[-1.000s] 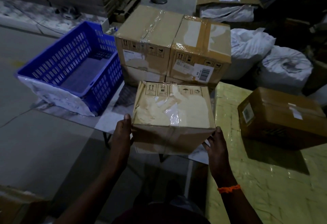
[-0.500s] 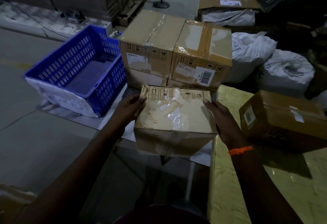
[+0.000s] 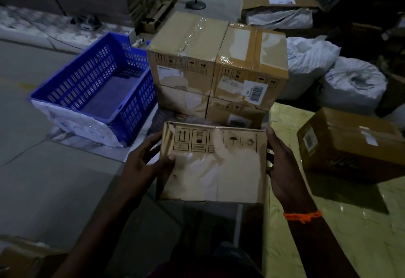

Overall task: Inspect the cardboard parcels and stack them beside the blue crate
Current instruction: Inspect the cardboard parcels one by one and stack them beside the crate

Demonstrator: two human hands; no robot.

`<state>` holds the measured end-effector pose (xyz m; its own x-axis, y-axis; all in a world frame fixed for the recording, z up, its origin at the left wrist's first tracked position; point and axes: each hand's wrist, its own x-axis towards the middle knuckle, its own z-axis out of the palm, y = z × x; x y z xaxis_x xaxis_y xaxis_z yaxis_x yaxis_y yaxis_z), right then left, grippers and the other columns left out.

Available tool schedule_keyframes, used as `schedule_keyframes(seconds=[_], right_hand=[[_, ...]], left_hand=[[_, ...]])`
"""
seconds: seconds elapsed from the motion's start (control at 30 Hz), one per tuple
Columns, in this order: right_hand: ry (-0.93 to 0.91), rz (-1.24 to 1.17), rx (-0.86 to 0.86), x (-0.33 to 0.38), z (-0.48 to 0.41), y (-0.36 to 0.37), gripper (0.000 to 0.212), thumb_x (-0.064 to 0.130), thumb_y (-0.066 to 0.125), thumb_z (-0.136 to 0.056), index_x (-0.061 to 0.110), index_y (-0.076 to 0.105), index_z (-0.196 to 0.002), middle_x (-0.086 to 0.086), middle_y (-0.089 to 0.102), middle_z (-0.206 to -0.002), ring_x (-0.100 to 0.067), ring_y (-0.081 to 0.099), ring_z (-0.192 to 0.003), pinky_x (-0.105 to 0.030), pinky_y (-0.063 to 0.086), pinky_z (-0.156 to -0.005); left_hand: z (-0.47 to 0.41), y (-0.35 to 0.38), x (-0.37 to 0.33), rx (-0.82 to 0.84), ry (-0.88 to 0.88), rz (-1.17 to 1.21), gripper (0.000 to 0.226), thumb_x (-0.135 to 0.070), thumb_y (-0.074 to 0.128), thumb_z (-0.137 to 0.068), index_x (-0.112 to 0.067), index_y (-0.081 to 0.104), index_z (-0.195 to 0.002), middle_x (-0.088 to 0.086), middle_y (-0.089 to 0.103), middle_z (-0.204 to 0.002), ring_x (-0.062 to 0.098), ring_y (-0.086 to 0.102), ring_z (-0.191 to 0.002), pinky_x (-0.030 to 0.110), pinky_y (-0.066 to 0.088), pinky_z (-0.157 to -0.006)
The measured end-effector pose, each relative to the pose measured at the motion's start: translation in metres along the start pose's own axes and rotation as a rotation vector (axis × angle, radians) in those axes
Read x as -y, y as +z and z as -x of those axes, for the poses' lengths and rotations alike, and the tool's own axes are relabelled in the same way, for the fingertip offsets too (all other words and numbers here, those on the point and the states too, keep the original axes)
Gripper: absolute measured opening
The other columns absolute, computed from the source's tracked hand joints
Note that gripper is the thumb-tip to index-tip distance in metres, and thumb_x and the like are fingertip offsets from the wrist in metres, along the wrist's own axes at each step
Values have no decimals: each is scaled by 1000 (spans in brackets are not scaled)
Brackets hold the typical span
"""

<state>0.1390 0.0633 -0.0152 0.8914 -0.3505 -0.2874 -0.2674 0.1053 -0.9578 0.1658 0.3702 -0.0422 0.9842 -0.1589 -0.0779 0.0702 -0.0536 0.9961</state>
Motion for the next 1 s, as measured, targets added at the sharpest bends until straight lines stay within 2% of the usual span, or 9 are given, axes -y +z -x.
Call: schedule_keyframes(seconds=[0.13,0.23,0.3,0.43,0.57,0.73,0.83,0.93,1.0], right_hand=[[22,-17,32,-14,12,2,36,47,52,-103,24,73,-120,5,80,-105,-10,75,-96,-35,55,-81],[32,-57,15,-37,18,3,46,43,70,-88,26,70,-131,7,75,-123,-15,67,-120,-46,53,-99],[31,-90,-5,-55,21,-1,45,31,71,-91,22,67,-135,5,73,-126,-18,67,-121,-47,54,-99],[34,-88,6,-89,29,-10,40,1,62,-97,14,64,-135,1,75,-122,-18,73,-109,-31,60,-80],[74,7,30,-131,33,-18,55,-13,61,-88,17,64,-134,0,74,-124,-19,68,-116,-27,58,-82],[73,70,-24,-156,28,-20,48,-6,63,-93,15,65,-135,0,73,-126,-20,68,-116,-30,56,-89],[73,145,-52,-151,24,-16,40,0,66,-95,14,66,-132,2,72,-120,-7,68,-105,-15,55,-78],[40,192,-107,-145,13,-12,30,4,67,-96,13,68,-124,8,70,-111,-3,65,-103,-7,50,-73],[9,224,-105,-141,1,-10,26,8,69,-96,12,70,-121,5,72,-111,1,66,-98,-9,50,-74]], left_hand=[[17,-11,17,29,7,37,64,-22,81,-76,-34,57,-135,-15,63,-136,3,56,-130,22,58,-86],[30,-19,36,41,-47,61,66,-13,84,-79,-32,56,-135,-10,62,-139,10,56,-132,41,58,-95],[40,-21,48,51,-56,56,68,-12,84,-78,-30,54,-137,-6,60,-142,15,54,-135,45,55,-99],[55,-21,67,108,-77,47,83,-4,81,-75,-26,46,-147,-9,55,-147,10,51,-137,29,56,-94],[71,-10,87,268,-216,40,82,-4,75,-83,-36,38,-150,-35,50,-143,-8,46,-135,13,49,-94],[76,-2,106,226,-281,37,78,-16,77,-87,-37,38,-151,-36,50,-142,-10,46,-133,13,49,-95],[69,2,108,95,-301,41,67,-33,77,-88,-36,47,-148,-26,60,-136,-5,55,-126,19,55,-89],[52,8,109,-15,-324,71,52,-26,69,-91,-32,55,-140,-22,68,-123,0,62,-118,18,56,-81],[35,11,107,-79,-327,77,42,-21,68,-93,-33,58,-132,-19,69,-120,8,63,-120,22,55,-84]])
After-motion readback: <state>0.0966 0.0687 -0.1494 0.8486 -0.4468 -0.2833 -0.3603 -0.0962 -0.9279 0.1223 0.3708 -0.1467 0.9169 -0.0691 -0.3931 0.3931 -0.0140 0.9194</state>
